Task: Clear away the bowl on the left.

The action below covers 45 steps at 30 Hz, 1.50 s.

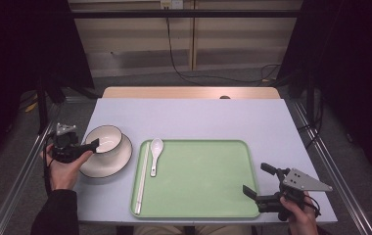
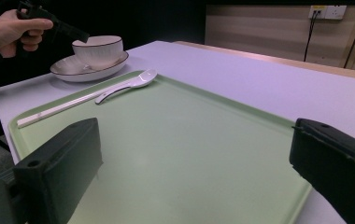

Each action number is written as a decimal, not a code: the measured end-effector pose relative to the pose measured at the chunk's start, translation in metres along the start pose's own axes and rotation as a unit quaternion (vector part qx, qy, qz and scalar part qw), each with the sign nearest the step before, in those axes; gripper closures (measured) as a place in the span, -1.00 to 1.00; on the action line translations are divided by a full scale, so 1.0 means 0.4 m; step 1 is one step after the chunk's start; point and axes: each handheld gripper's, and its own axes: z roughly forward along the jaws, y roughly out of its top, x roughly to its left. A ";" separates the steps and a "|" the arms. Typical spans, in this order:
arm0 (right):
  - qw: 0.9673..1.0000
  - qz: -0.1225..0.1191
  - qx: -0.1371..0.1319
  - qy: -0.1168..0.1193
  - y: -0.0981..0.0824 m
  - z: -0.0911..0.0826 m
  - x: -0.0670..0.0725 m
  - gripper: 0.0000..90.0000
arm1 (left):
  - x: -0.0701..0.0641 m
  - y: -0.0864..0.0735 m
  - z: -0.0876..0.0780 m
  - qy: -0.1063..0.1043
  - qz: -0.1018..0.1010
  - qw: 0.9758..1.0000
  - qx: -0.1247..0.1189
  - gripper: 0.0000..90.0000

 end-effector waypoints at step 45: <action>1.000 0.003 -0.003 -0.001 -0.001 -0.006 -0.001 -0.95 | 0.014 -0.016 0.056 -0.061 -0.066 0.993 0.077 0.80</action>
